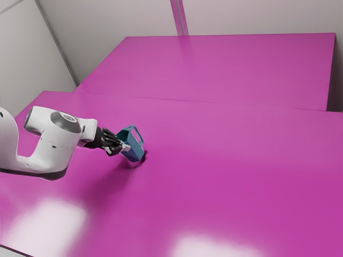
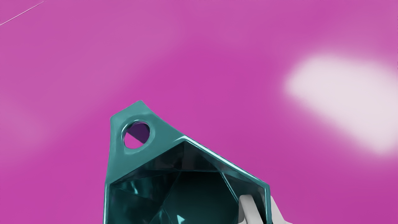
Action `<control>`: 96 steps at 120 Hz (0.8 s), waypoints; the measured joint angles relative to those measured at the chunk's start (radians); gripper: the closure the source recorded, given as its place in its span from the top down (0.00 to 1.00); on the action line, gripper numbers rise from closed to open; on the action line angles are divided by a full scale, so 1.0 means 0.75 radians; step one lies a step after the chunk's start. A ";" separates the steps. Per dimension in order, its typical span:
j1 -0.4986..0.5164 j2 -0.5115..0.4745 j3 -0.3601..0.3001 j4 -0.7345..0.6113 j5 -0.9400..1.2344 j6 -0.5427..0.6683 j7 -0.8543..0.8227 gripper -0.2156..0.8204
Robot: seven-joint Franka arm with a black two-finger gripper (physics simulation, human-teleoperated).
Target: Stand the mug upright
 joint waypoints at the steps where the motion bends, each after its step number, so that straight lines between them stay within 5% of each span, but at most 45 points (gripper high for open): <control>1: 0.000 -0.001 0.000 0.006 0.005 0.000 0.000 0.05; 47: -0.001 -0.086 -0.010 0.041 0.726 -0.139 -0.407 0.03; 96: 0.001 -0.209 -0.012 -0.099 0.870 -0.195 -0.871 0.03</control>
